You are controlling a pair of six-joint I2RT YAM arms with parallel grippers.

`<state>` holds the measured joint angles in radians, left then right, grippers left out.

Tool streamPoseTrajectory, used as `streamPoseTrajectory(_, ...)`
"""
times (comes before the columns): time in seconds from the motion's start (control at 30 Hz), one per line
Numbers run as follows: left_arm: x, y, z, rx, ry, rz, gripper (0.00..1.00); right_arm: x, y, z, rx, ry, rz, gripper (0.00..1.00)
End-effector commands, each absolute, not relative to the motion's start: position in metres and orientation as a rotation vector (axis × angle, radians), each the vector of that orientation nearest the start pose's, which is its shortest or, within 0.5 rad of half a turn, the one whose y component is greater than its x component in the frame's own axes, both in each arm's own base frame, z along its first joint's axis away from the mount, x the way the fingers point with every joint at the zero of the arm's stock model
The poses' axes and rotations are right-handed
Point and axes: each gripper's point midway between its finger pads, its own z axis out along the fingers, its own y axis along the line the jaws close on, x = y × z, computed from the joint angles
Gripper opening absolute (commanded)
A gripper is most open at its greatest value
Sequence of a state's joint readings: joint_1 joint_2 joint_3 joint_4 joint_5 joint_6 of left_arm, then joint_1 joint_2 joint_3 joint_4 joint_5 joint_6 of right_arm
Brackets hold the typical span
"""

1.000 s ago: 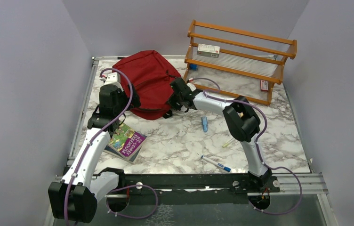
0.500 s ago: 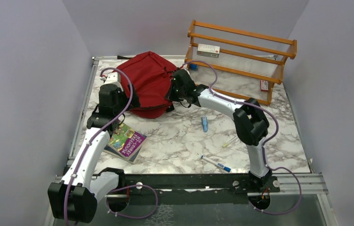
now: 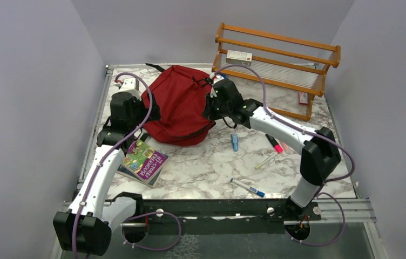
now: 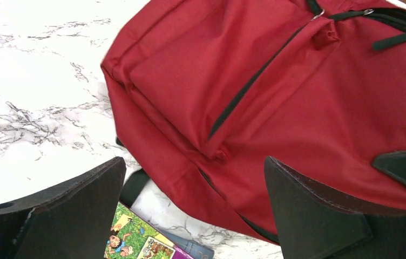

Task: Pack the student bag
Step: Move the student bag to the center of the board.

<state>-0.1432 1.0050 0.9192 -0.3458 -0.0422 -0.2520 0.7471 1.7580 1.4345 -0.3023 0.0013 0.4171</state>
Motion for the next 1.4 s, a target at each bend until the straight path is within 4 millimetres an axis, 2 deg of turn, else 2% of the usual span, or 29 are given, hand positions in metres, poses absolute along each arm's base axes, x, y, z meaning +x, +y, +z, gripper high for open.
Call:
streamPoseTrajectory(0.0, 0.336, -0.060, 0.242, -0.068, 1.998, -0.255, 0.99, 0.348, 0.324, 0.206, -0.506, 2.128, 0.502, 0.01)
streamPoseTrajectory(0.1, 0.337, -0.080, 0.237, 0.031, 2.005, -0.357, 0.99, 0.336, 0.313, 0.204, -0.565, 2.125, 0.485, 0.01)
streamPoseTrajectory(0.23, 0.340, -0.108, 0.228, 0.159, 2.020, -0.490, 0.99, 0.319, 0.309, 0.201, -0.638, 2.100, 0.534, 0.01)
streamPoseTrajectory(0.37, 0.346, -0.129, 0.227, 0.255, 2.021, -0.505, 0.99, 0.303, 0.314, 0.207, -0.703, 2.044, 0.641, 0.01)
streamPoseTrajectory(0.5, 0.352, -0.149, 0.227, 0.323, 2.009, -0.496, 0.99, 0.289, 0.320, 0.221, -0.744, 1.977, 0.736, 0.01)
streamPoseTrajectory(0.63, 0.354, -0.166, 0.219, 0.369, 2.017, -0.515, 0.99, 0.278, 0.319, 0.230, -0.737, 1.936, 0.802, 0.01)
streamPoseTrajectory(0.73, 0.357, -0.173, 0.207, 0.390, 2.044, -0.501, 0.99, 0.273, 0.319, 0.228, -0.717, 1.946, 0.839, 0.01)
streamPoseTrajectory(0.9, 0.368, -0.171, 0.182, 0.360, 2.118, -0.445, 0.98, 0.264, 0.322, 0.222, -0.665, 1.949, 0.919, 0.01)
streamPoseTrajectory(1.13, 0.374, -0.177, 0.161, 0.373, 2.182, -0.450, 0.92, 0.253, 0.322, 0.213, -0.594, 1.959, 1.008, 0.00)
streamPoseTrajectory(1.37, 0.380, -0.186, 0.138, 0.421, 2.241, -0.451, 0.85, 0.250, 0.324, 0.186, -0.464, 2.016, 1.080, 0.01)
